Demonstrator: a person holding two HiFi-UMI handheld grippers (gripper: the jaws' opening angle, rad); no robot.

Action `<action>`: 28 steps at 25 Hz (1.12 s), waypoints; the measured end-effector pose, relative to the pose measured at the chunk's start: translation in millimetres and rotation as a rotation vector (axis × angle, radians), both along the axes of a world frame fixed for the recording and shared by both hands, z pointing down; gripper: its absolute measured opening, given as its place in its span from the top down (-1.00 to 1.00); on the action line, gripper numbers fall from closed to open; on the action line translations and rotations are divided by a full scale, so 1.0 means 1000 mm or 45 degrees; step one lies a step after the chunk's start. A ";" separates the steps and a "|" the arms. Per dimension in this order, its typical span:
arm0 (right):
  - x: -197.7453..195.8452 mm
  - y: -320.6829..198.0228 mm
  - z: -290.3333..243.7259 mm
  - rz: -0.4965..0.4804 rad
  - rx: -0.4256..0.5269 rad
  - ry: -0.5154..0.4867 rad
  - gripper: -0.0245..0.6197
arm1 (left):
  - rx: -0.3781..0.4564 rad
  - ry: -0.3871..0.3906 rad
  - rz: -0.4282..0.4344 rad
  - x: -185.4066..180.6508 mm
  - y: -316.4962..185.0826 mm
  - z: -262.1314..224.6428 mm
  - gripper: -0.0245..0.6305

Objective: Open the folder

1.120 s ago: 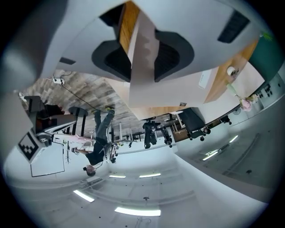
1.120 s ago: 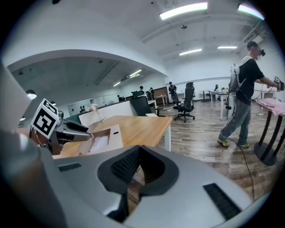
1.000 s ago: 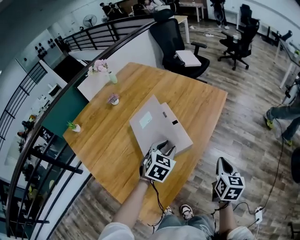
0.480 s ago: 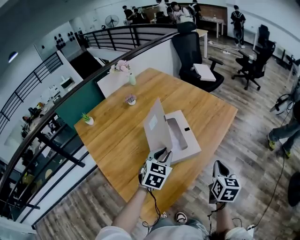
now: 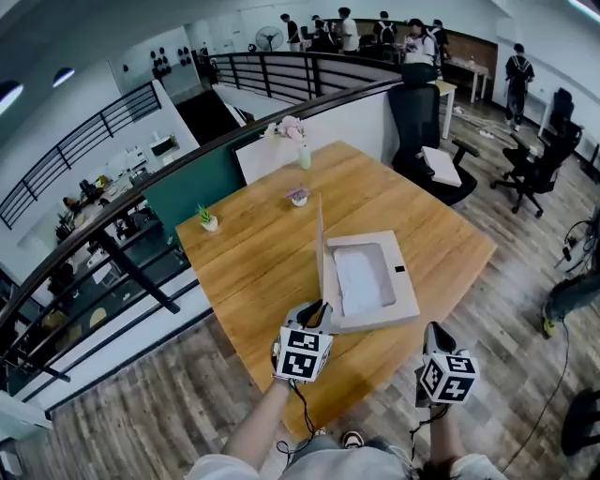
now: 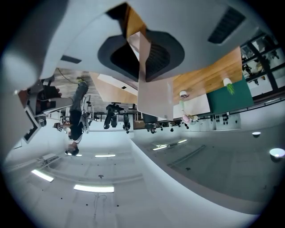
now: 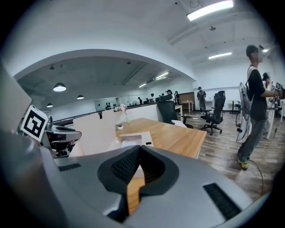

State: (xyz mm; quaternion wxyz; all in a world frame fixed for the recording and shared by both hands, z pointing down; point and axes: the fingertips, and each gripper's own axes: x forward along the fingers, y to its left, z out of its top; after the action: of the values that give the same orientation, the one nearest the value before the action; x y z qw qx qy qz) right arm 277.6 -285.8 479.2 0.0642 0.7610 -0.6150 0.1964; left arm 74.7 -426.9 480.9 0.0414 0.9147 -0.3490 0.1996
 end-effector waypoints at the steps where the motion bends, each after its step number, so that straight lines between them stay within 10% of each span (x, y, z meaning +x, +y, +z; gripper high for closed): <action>1: -0.004 -0.003 -0.001 -0.014 0.000 0.005 0.92 | -0.009 0.017 -0.033 -0.009 -0.003 0.001 0.81; 28: -0.100 -0.056 0.028 -0.250 -0.108 0.029 0.92 | -0.340 0.362 -0.628 -0.187 -0.026 0.065 0.87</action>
State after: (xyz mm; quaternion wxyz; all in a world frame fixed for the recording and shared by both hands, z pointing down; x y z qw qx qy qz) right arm 177.3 -341.5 507.1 0.1223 0.6959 -0.6769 0.2064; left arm -111.9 -452.7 546.1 0.2567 0.8077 -0.5217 0.0979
